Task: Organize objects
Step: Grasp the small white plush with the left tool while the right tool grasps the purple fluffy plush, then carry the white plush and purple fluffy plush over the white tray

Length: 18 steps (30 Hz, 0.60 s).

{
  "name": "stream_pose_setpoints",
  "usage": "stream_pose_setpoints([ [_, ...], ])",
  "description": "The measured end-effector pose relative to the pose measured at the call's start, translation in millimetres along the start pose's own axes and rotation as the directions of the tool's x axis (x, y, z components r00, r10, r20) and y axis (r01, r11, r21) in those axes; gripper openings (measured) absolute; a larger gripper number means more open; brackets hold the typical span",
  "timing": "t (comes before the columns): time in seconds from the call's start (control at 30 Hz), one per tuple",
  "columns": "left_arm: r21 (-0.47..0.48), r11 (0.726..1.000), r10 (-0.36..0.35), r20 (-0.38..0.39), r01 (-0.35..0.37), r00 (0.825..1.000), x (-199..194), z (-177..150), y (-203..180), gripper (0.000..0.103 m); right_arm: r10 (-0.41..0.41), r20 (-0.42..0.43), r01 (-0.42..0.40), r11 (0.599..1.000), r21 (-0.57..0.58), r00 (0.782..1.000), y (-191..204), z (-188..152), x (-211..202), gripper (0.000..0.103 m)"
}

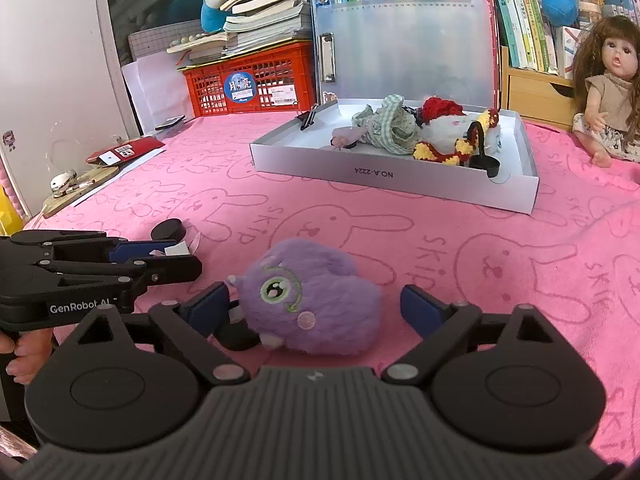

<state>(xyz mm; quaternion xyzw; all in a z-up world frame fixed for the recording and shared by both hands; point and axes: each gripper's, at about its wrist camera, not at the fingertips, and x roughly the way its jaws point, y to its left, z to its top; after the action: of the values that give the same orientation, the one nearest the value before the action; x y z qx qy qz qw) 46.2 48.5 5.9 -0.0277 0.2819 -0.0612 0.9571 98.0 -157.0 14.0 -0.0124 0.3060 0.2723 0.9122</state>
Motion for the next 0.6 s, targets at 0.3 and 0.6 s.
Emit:
stream_pose_setpoints([
  [0.3, -0.001, 1.0, -0.005, 0.011, 0.005, 1.0, -2.2, 2.4, -2.9, 0.027, -0.012, 0.011, 0.012, 1.0, -0.012, 1.0, 3.3, 0.7, -2.5, 0.078],
  [0.6, -0.006, 1.0, -0.011, 0.022, 0.012, 1.0, -3.1, 7.3, -6.0, 0.027, -0.022, 0.034, 0.022, 1.0, -0.001, 0.999, 3.9, 2.4, -7.6, 0.07],
])
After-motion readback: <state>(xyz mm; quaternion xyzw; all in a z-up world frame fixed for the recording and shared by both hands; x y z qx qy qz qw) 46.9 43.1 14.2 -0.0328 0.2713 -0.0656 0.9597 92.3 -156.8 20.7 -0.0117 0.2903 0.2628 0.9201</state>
